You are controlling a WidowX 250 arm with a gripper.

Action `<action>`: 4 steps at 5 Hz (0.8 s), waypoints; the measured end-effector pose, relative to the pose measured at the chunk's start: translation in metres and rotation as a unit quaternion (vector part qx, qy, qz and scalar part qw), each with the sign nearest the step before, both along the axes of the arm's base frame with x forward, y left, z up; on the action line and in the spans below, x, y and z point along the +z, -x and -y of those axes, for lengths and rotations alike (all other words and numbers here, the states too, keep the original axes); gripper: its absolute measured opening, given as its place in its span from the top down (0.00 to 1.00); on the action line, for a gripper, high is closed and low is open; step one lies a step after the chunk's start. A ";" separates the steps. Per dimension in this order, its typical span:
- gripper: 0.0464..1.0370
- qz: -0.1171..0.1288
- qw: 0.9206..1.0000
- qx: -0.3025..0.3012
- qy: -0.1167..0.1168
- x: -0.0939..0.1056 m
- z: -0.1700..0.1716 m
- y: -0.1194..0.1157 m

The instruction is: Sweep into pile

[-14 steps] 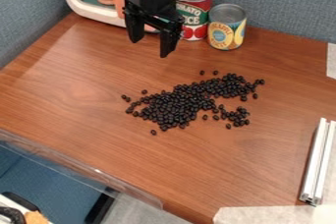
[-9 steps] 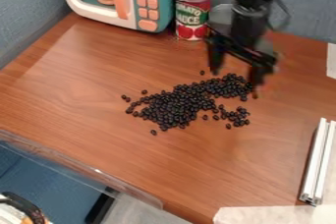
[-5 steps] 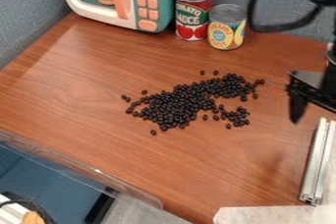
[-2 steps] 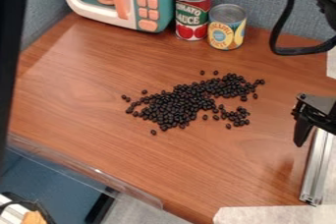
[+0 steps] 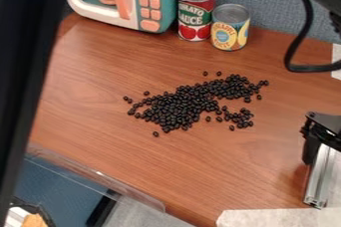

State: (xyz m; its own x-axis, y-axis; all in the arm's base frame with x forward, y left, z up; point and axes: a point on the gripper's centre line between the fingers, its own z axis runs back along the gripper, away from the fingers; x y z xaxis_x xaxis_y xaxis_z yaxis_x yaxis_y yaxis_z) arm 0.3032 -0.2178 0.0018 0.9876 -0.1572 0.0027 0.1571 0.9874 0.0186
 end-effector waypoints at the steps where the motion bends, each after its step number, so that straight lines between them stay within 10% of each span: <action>1: 0.09 0.003 1.000 0.006 0.003 0.001 0.002 -0.002; 3: 0.65 0.007 1.000 0.010 0.002 0.002 0.001 -0.003; 4: 0.67 0.006 1.000 0.002 0.001 0.001 0.001 -0.003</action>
State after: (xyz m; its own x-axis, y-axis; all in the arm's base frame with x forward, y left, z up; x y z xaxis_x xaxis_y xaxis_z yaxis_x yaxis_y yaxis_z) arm 0.3061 -0.2187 0.0028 0.9882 -0.1525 0.0153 0.1522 0.9882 0.0191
